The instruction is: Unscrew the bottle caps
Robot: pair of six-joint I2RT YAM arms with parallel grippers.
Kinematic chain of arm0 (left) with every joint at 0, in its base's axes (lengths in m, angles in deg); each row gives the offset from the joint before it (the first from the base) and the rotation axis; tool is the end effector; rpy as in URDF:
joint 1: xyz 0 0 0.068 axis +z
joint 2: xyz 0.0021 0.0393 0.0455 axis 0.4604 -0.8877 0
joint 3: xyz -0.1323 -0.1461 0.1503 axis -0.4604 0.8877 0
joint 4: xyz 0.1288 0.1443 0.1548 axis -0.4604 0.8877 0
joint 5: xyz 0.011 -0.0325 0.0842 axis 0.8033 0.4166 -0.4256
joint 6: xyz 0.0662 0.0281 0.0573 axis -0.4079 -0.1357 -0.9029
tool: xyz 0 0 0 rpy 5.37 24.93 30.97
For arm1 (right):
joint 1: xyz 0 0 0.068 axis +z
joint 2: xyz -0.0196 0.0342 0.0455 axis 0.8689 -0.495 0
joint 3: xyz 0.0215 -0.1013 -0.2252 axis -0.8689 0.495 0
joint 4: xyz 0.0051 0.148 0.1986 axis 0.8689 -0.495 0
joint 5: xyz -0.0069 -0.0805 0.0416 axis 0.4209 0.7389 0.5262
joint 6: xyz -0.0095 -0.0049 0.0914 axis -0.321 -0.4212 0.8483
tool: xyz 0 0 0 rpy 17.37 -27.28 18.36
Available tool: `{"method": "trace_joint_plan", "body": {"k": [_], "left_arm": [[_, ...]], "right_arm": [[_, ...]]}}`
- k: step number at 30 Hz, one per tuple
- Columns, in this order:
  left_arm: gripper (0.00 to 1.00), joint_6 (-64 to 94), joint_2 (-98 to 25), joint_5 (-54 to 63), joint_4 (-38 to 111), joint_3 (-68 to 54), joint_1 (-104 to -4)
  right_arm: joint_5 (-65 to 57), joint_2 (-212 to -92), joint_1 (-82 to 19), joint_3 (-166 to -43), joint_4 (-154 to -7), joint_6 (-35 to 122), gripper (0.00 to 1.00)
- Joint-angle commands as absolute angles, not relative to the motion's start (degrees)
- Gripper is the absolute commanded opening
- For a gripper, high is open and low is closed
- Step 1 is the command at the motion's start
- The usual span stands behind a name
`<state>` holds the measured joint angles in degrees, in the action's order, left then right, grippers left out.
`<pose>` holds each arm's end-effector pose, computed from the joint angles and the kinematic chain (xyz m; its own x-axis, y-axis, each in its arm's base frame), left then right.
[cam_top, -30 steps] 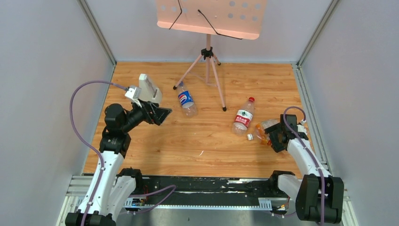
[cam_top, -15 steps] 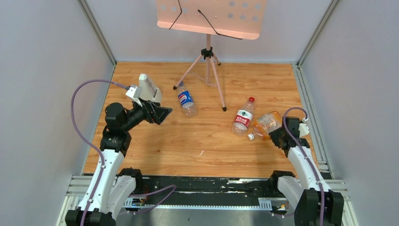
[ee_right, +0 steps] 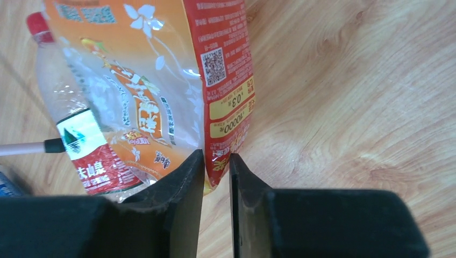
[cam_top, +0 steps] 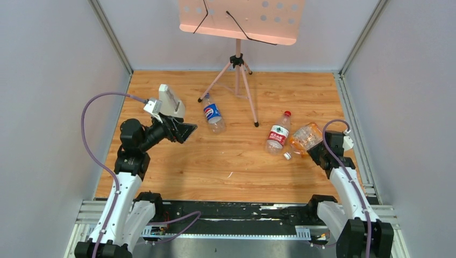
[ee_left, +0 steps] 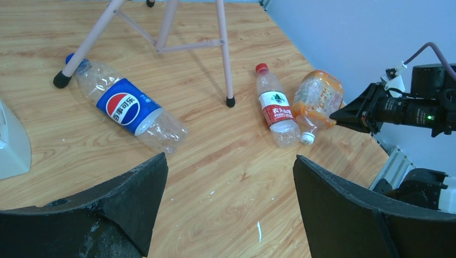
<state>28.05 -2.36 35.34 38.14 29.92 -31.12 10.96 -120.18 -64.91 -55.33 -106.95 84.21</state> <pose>0.2106 -0.0659 0.2922 -0.3730 -0.3018 -0.8774 0.5743 0.6676 -0.4738 0.1985 -0.0258 0.1397 -0.3993 0.7678 -0.5010 0.6700 0.6174 0.4122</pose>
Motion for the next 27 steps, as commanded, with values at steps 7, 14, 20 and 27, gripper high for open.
{"method": "trace_joint_plan", "body": {"k": [7, 14, 20, 27], "left_arm": [[0.94, 27.74, -4.43, 36.48, 34.79, 29.42, -33.71], [0.93, 26.26, -6.90, 35.27, 35.59, 27.73, -36.92], [0.92, 23.50, -7.81, 32.00, 37.86, 26.24, -41.12], [0.93, 22.56, -10.17, 30.28, 37.03, 25.37, -45.15]], "right_arm": [[11.00, -133.74, -65.41, -62.79, -105.04, 78.42, 0.49], [11.40, -141.51, -65.69, -65.68, -103.00, 76.24, 0.30], [11.31, -136.45, -65.67, -65.39, -103.07, 74.25, 0.00], [8.65, -126.91, -65.65, -67.97, -106.99, 71.18, 0.00]]}}
